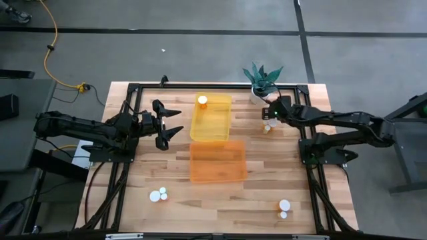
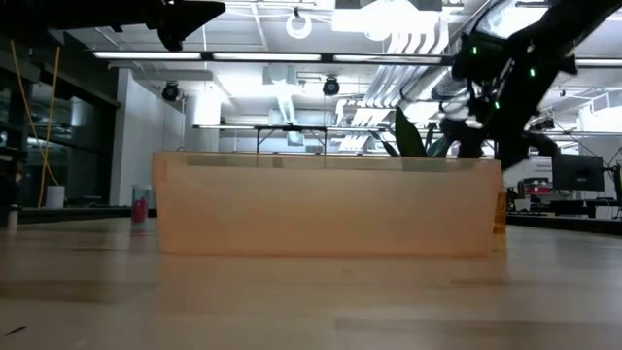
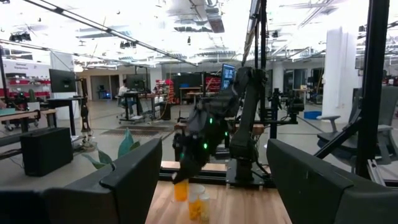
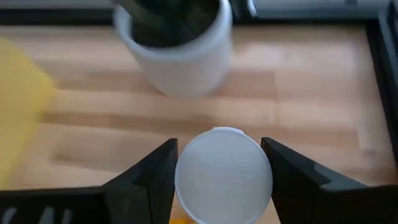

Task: Pick and place medicine bottles into bin by pill shape (circle, oval)
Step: Put the orange capsule bottle into the yellow bin

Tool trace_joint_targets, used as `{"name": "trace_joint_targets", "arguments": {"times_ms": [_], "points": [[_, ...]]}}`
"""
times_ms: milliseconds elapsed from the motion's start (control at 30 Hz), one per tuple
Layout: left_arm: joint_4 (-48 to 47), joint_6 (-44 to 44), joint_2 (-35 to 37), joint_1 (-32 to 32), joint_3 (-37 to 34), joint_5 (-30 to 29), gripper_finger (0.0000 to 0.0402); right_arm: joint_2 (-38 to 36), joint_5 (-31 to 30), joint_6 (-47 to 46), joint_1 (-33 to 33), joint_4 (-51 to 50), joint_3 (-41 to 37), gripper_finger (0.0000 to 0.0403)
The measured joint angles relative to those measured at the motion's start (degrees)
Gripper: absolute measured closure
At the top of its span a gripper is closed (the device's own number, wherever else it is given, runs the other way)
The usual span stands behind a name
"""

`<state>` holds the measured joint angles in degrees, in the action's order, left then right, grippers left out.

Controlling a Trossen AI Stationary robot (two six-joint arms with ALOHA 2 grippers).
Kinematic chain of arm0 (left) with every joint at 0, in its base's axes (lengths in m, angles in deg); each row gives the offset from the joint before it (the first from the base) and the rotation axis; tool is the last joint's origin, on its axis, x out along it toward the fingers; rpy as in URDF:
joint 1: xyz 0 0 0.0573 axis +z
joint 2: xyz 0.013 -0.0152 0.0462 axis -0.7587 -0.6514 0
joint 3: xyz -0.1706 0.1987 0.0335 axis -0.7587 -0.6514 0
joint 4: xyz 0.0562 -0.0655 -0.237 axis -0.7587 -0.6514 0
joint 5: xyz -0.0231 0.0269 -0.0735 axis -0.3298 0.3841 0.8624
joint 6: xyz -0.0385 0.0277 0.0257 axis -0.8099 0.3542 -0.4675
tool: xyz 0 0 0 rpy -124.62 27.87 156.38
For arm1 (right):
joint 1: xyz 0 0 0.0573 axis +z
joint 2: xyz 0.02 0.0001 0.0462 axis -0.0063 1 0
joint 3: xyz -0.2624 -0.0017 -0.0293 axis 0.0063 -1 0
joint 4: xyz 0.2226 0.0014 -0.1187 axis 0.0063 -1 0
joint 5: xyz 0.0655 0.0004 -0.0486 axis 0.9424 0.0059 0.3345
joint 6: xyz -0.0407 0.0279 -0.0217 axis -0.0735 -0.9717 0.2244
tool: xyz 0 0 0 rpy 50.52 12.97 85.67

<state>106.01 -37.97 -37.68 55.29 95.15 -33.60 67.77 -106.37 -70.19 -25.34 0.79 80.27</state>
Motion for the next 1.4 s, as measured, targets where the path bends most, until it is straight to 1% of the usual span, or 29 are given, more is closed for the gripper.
{"name": "trace_joint_targets", "arguments": {"times_ms": [133,267,400,533,633,800,933,1067,1167,1233,1400], "points": [[0.02,0.0,0.0,0.0,0.0,0.01,0.0122,-2.38,-1.19,6.0,3.7,-0.79,6.72,0.0211],[0.02,0.0,0.0,0.0,0.0,0.01,0.0122,-1.34,-1.1,10.82,10.47,2.24,11.66,0.0211],[0.02,0.0,0.0,0.0,0.0,-0.01,0.0122,3.28,-0.76,14.08,17.31,10.06,12.85,0.0211],[0.02,0.0,0.0,0.0,0.0,-0.01,0.0122,11.79,0.98,18.49,20.95,20.18,14.55,0.0212],[0.02,0.0,0.0,0.01,0.0,-0.01,0.0122,19.46,3.81,22.86,20.71,22.8,20.15,0.0212],[0.02,-0.02,0.0,0.0,0.0,-0.01,0.0122,32.33,2.75,33.14,17.96,18.67,33.39,0.0212],[-0.01,-0.17,-0.02,0.0,0.0,-0.01,0.0122,41.2,3.45,37.87,14.68,18.52,41.02,0.0212],[-0.02,-0.2,0.0,0.0,0.0,-0.01,0.0122,48.4,6.46,37.09,11.23,17.8,45.8,0.0212],[-0.04,-0.2,-0.02,0.0,0.0,-0.01,0.0122,52.26,6.83,34.18,9.11,16.65,48.31,0.0212],[-0.04,-0.42,-0.02,0.01,0.0,-0.01,0.0122,53.99,7.03,31.96,7.97,16.44,49.33,0.0212],[-0.04,-1.51,-0.02,0.0,0.0,-0.03,0.0122,55.19,11.25,26.46,6.23,16.05,49.63,0.0212]]}}
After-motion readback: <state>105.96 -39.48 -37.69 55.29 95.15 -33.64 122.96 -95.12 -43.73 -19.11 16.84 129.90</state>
